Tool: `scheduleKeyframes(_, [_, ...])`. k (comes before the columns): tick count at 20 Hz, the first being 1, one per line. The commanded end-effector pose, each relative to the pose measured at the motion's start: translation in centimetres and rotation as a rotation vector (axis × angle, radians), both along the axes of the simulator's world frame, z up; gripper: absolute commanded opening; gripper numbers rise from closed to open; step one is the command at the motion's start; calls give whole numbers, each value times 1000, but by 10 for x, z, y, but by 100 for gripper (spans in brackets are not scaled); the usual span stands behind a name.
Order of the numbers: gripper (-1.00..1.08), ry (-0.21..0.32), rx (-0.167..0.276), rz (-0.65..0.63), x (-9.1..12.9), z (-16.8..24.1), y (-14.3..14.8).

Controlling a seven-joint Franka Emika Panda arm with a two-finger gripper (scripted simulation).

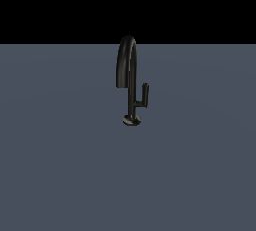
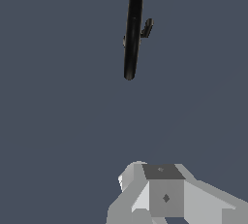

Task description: Turn on the faucet by rotating a designated handle.

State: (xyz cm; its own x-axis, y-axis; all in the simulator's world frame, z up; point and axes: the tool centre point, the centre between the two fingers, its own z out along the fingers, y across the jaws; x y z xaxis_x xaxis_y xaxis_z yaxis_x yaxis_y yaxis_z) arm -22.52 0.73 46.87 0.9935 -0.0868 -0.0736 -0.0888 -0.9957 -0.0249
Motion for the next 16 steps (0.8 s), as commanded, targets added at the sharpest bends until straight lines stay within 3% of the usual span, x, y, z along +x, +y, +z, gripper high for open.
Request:
scheduleKeyframes(1, [-100,22,26,-28,10,-2,0])
scheduleKeyframes(16, [-100,212,254,-269,94,-29,-10])
